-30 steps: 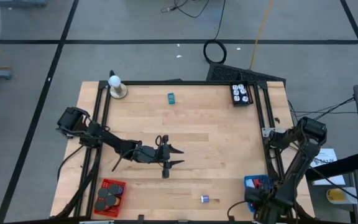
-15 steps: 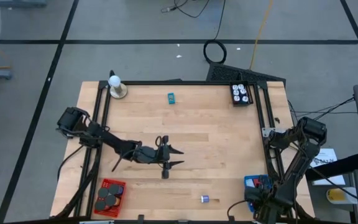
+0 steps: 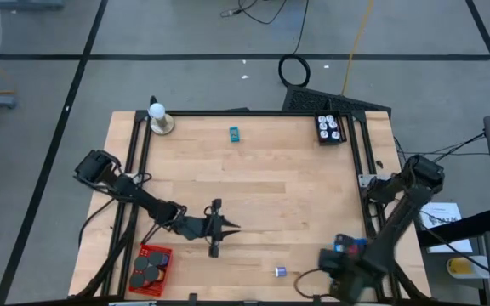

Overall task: Pick & Place Office items
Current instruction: Put the violet charger adapter into the black bin

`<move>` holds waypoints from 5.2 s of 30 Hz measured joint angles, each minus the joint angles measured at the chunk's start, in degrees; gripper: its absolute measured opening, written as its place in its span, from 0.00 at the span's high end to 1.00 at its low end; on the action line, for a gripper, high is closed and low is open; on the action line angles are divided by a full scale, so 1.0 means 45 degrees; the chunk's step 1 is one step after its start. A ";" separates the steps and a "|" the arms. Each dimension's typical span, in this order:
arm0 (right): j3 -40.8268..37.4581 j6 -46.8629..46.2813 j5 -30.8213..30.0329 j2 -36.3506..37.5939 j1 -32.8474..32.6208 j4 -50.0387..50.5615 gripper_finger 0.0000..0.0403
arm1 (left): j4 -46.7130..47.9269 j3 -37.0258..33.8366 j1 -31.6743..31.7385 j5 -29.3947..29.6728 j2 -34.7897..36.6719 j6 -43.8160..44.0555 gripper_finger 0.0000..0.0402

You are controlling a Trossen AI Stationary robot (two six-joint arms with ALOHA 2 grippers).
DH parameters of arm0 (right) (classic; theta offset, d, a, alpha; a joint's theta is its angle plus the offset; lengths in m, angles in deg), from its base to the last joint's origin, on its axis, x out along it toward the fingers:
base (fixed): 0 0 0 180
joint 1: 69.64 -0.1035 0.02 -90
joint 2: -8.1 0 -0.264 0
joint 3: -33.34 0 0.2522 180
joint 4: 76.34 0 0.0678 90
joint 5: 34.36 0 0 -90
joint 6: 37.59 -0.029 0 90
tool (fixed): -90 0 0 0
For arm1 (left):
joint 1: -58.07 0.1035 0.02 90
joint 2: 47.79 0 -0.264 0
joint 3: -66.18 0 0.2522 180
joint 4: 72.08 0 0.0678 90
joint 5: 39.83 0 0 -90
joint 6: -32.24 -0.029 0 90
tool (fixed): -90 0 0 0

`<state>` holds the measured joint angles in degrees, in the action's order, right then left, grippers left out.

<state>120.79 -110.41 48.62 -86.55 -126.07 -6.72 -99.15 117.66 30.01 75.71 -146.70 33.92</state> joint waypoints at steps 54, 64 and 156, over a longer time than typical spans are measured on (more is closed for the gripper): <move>0.3167 0.7676 0.0521 -0.5234 0.4241 -0.4274 0.70 | -0.2864 -0.1968 -0.0410 0.0121 0.0000 0.0757 0.95; 0.1288 0.8146 -0.4292 -0.3301 0.3763 -0.5492 0.69 | -0.2864 -0.1968 -0.0450 0.0126 0.0001 0.0799 0.95; -1.0380 1.5145 -0.5421 -0.3746 0.9181 -2.7914 0.46 | -0.2266 -0.1963 -0.0148 0.0121 0.0005 0.1339 0.95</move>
<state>74.09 -42.26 24.22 -103.41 -84.75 -132.33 -109.35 108.82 29.34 76.26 -146.68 39.94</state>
